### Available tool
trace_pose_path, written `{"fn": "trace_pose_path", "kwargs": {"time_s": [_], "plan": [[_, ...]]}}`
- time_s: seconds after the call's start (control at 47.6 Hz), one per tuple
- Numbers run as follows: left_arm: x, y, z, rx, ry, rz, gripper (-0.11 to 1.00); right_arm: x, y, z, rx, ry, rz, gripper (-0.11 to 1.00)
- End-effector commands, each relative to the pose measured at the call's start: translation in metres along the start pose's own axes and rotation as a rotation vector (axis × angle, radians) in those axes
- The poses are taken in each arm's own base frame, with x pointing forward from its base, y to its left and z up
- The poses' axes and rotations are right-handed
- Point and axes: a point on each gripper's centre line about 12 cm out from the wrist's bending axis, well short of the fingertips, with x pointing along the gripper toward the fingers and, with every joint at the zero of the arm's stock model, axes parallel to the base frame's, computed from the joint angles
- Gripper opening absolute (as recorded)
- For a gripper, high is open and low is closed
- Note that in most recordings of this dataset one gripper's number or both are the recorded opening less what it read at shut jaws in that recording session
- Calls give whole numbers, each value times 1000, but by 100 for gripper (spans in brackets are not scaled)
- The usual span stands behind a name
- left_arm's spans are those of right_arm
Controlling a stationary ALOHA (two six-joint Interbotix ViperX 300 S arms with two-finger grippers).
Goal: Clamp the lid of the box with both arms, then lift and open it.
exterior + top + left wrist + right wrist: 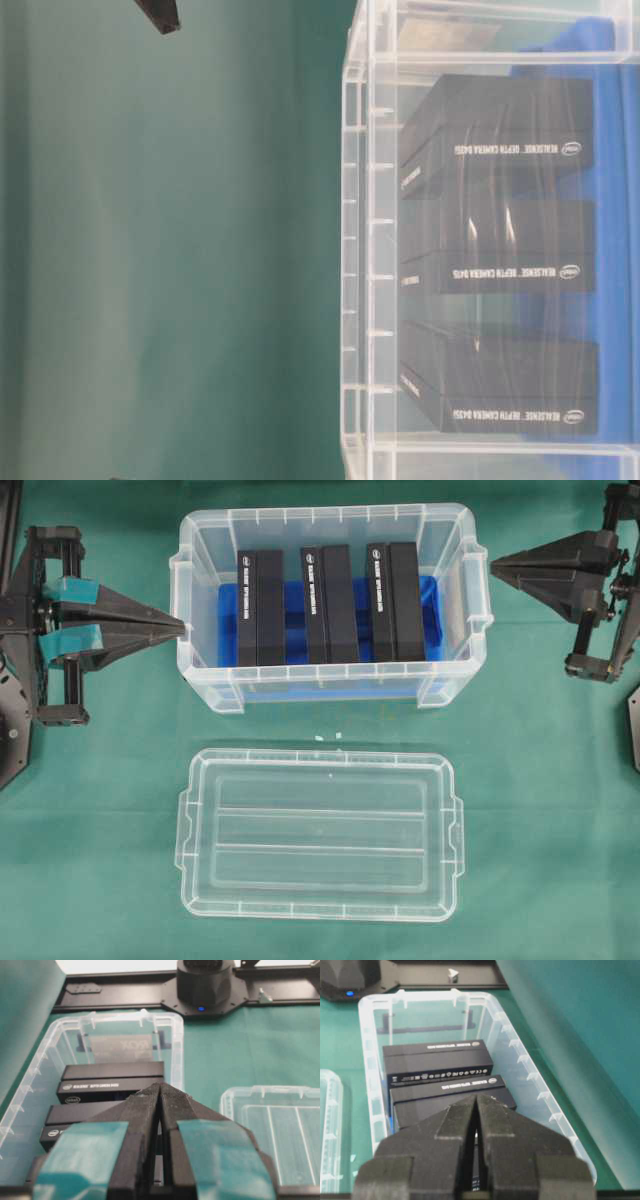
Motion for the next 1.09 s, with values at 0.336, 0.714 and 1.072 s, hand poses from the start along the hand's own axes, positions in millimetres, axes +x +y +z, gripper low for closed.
{"fn": "trace_pose_path", "kwargs": {"time_s": [0.336, 0.714, 1.072], "plan": [[0, 0, 6, 0, -20, -1, 1, 0, 2, 5, 6, -15, 9, 0], [0, 0, 6, 0, -19, -1, 1, 0, 3, 5, 3, -13, 15, 0], [0, 0, 6, 0, -19, -1, 1, 0, 5, 4, 2, -10, 22, 0]]}}
